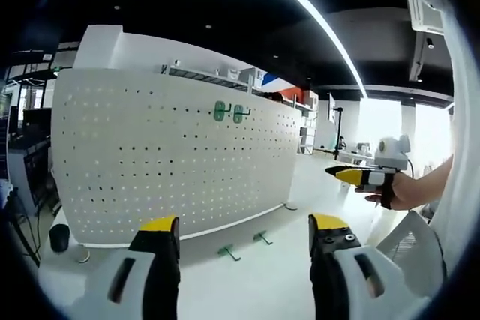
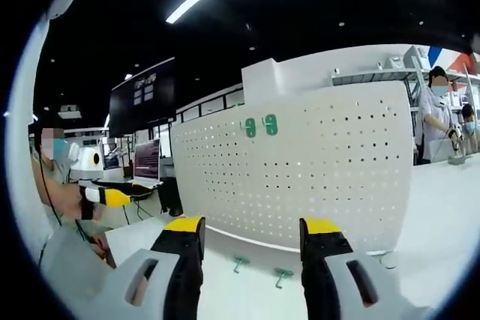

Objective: Insert the hook assembly into the mounting plate slot until the hook locks in place.

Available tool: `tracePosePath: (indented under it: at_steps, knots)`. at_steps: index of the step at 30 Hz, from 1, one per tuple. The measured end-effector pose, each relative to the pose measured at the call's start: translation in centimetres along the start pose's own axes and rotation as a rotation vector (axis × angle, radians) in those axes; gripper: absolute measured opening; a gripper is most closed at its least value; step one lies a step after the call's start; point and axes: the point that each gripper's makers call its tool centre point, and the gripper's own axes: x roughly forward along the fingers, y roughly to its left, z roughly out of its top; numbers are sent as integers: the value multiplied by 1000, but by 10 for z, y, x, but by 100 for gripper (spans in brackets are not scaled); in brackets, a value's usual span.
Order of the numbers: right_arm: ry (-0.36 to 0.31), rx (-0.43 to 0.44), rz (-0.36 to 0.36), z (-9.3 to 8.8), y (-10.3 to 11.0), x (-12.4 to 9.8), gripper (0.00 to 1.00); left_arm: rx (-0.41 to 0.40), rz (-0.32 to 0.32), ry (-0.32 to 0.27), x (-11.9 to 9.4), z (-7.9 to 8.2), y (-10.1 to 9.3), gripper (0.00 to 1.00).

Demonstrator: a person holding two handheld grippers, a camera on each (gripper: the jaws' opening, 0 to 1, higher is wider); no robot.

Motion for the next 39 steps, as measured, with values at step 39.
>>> tracePosePath:
  at_steps: [39]
  knots:
    - [-13,5,-15,3,-4,-1,48,83,-128,220,35,-33,1,73]
